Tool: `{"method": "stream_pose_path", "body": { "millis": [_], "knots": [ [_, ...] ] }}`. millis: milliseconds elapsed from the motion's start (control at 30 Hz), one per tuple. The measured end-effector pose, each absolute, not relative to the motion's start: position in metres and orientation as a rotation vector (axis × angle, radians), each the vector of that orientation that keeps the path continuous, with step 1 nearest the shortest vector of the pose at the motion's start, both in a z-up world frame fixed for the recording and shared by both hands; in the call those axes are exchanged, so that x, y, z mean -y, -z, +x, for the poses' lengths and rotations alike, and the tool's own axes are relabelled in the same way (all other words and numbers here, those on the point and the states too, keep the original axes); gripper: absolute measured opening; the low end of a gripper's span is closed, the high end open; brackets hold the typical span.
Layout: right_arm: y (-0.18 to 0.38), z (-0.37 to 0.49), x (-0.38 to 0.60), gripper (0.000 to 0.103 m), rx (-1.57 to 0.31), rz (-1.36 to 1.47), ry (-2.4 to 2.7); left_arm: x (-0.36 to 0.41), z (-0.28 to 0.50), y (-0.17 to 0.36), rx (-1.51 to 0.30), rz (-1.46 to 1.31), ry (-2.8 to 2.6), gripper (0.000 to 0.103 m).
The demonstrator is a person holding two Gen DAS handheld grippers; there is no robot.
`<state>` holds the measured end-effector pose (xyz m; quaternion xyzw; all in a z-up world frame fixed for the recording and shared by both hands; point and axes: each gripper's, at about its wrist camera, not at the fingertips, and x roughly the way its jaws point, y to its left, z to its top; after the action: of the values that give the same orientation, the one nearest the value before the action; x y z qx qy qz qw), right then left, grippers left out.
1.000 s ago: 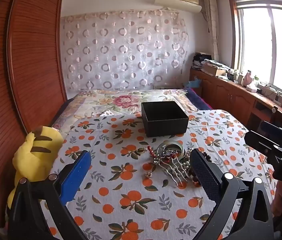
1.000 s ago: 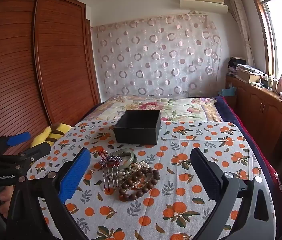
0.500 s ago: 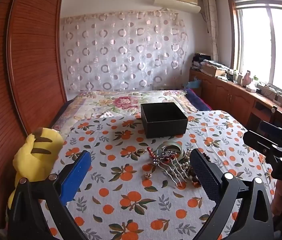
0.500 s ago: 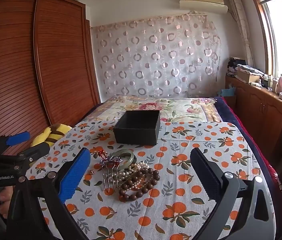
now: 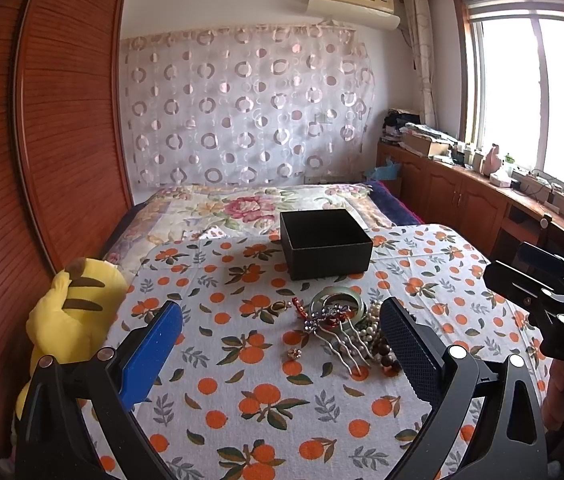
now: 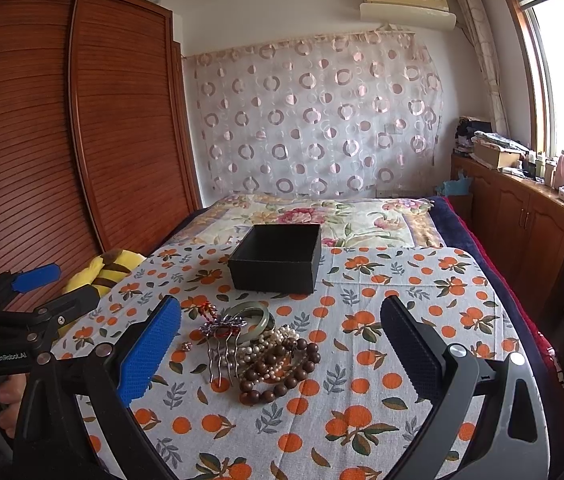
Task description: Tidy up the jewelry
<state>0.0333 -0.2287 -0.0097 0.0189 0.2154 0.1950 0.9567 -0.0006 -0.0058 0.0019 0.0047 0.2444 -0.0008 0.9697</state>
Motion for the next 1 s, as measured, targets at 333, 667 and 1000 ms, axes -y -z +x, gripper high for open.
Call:
{"method": "stream_pose_path", "body": {
  "millis": [333,667,1000],
  "knots": [
    [0.0117,0.0312,0.2278,0.101,-0.438,0.042,-0.395,0.007,-0.0009,-0.0019,-0.491,0.01,0.001,0.095],
    [0.011,0.0314,0.2283,0.101,-0.438,0.043,-0.397,0.0025,-0.0021,-0.0082,-0.489,0.01,0.002,0.095],
    [0.0114,0.0316,0.2284,0.101,-0.438,0.044,-0.397,0.0024,-0.0022,-0.0077,-0.488,0.01,0.003,0.095]
  ]
}}
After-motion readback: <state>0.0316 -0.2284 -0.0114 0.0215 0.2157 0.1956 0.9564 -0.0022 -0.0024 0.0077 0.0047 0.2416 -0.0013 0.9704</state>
